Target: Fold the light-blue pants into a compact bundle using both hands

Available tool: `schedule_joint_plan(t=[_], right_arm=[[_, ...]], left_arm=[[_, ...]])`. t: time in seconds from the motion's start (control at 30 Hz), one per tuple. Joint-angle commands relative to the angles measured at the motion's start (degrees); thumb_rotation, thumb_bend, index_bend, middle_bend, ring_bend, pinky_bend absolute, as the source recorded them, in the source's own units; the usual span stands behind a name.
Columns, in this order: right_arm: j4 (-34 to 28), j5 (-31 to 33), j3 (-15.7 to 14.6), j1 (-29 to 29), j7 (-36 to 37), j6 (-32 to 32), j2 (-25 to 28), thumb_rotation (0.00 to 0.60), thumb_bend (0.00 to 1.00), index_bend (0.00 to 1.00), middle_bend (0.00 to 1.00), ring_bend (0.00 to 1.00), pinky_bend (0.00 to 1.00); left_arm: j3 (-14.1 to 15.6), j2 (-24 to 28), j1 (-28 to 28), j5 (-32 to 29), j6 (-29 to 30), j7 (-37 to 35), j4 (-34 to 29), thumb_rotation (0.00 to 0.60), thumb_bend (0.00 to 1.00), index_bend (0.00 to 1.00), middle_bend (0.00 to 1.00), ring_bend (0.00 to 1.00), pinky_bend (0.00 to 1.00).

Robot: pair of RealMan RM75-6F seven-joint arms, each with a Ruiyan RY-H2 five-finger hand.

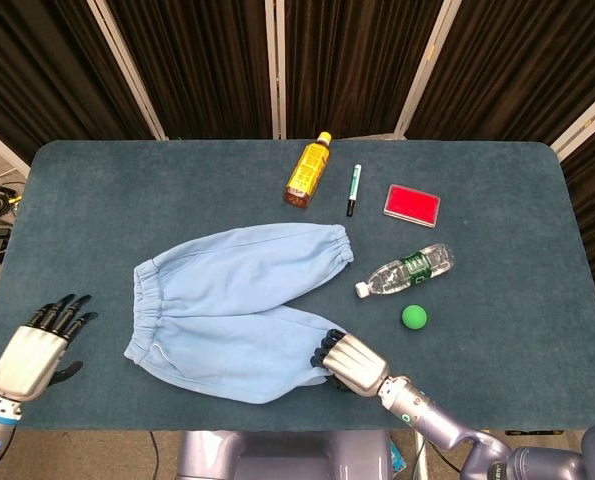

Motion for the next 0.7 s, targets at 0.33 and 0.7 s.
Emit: schedule_joint_plan(t=[0.33,0.7], right_arm=[[-2.29,2.22,0.09,0.21,-2.05,-1.06,0.51,0.6,0.63,0.57,0.53,0.41,0.32],[-2.95,3.17,0.25,0.42,-0.9,-0.84,1.1,0.6,0.65,0.57,0.53,0.41,0.32]], left_arm=[[2.9,-8.85,-6.92,5.02,-5.14,-5.29,12.8,0.6,0.0,0.25,0.14,0.14,0.27],[3.84,-13.27,-8.88,4.95,-7.37,-3.62,15.94,0.6,0.13,0.29,0.15,0.14,0.28]])
